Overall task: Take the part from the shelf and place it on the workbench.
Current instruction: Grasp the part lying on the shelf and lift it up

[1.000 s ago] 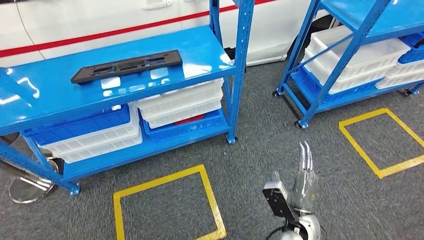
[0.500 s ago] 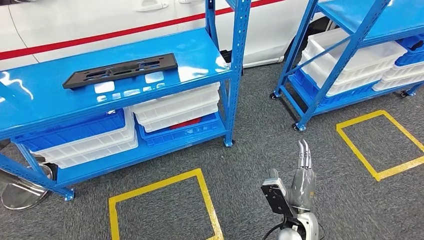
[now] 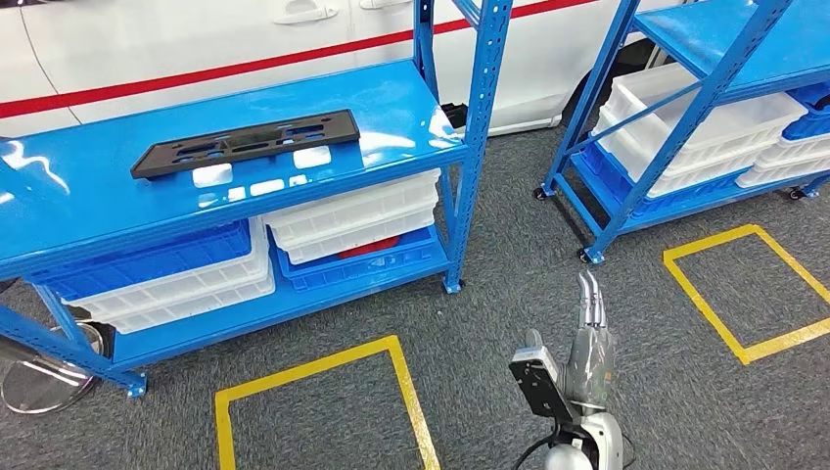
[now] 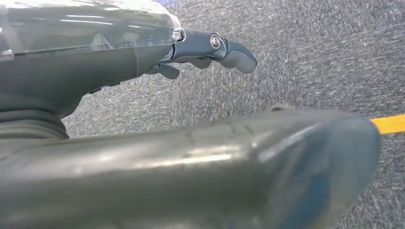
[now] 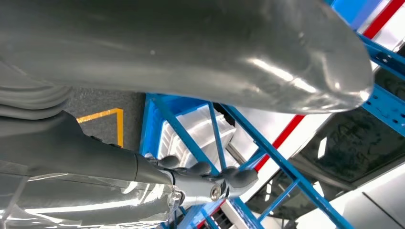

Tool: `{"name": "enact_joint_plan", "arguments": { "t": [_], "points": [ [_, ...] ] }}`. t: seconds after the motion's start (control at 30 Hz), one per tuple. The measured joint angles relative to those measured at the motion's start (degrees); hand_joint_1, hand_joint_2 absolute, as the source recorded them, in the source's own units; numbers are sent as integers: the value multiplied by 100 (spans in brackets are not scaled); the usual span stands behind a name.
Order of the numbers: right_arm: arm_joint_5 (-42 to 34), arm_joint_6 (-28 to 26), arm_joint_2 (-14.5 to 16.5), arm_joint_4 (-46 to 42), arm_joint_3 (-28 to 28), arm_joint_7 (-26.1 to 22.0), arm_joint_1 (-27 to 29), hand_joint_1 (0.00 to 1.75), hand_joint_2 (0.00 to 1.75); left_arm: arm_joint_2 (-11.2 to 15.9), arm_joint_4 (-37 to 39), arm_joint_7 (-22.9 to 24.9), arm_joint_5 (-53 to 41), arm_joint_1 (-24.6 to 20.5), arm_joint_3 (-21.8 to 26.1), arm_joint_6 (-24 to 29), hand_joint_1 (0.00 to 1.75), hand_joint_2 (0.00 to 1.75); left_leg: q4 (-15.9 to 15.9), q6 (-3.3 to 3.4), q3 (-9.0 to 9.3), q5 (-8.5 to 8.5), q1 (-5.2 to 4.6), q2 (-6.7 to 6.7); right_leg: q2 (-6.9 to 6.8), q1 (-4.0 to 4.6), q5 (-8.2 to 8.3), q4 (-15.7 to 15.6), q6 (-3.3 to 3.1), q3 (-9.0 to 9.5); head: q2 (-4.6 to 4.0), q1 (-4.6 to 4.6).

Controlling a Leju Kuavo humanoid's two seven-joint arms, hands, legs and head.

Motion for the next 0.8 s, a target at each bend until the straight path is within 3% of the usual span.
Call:
{"name": "enact_joint_plan", "arguments": {
  "t": [0.07,0.13,0.23,0.27,0.3,0.33,0.4,0.43,0.5,0.57,0.63,0.67,0.73,0.77,0.8],
  "points": [
    [51,41,7,-6,2,-12,-10,0,0,-1,1,-15,16,-7,5,0,0,0,2,-55,9,-27,7,-12,-20,-7,-14,-53,-43,24,0,-2],
    [90,65,23,-13,6,-17,-37,0,0,-2,1,-45,25,-6,11,-2,0,0,236,-118,-71,-168,14,-8,-70,-39,-29,-107,-104,90,0,-3],
    [126,70,46,-21,8,-19,-57,0,0,-8,1,-92,28,0,16,-23,0,0,1292,-195,-636,-612,62,2,-182,-49,-93,-128,-156,175,0,-4],
    [136,70,48,-21,8,-19,-57,0,0,-9,1,-101,28,8,16,-36,0,0,1571,-213,-819,-664,79,4,-217,-49,-121,-127,-154,204,0,-4],
    [145,70,49,-21,7,-19,-57,0,0,-10,1,-107,29,18,17,-49,0,0,1661,-228,-917,-600,93,11,-254,-51,-153,-127,-146,241,0,-4],
    [151,70,49,-21,7,-19,-57,0,0,-9,1,-110,29,25,17,-58,0,0,1523,-235,-897,-422,102,30,-291,-57,-190,-126,-133,290,0,-4],
    [160,70,50,-21,7,-19,-57,0,0,-9,1,-112,31,28,19,-65,0,0,760,-229,-590,66,99,166,-379,-70,-282,-131,-85,420,0,-4],
    [163,70,50,-21,5,-19,-60,0,0,-12,2,-113,30,22,19,-69,0,0,406,-206,-432,215,73,277,-420,-63,-328,-127,-51,474,0,-4],
    [168,70,49,-23,3,-21,-67,0,0,-17,5,-114,30,2,19,-74,0,0,116,-118,-308,259,22,397,-513,-35,-387,-142,21,535,1,-4],
    [170,70,49,-29,2,-21,-75,0,0,-19,7,-114,31,-5,20,-77,0,0,97,-19,-321,242,12,303,-613,-23,-428,-163,85,571,1,-4],
    [170,70,49,-39,2,-23,-89,0,0,-20,7,-115,33,6,22,-77,0,0,54,52,-280,233,26,178,-489,-41,-565,11,141,535,0,2],
    [170,70,49,-45,2,-25,-94,0,0,-21,7,-115,33,4,23,-77,0,0,36,87,-252,227,36,120,-356,-51,-699,266,160,412,0,3],
    [171,70,49,-48,-2,-27,-82,0,0,-25,7,-115,33,-5,23,-77,0,0,33,136,-222,200,26,-1,-127,-51,-991,1053,165,-54,0,6],
    [171,70,49,-47,-3,-27,-71,0,0,-26,7,-115,33,-7,23,-78,0,0,34,151,-204,183,17,-76,-88,-47,-1053,1385,161,-293,0,7],
    [170,70,49,-46,-5,-26,-63,0,0,-28,7,-115,33,-3,23,-78,0,0,34,159,-175,164,5,-156,-72,-43,-994,1540,149,-458,0,7]
  ]
}}
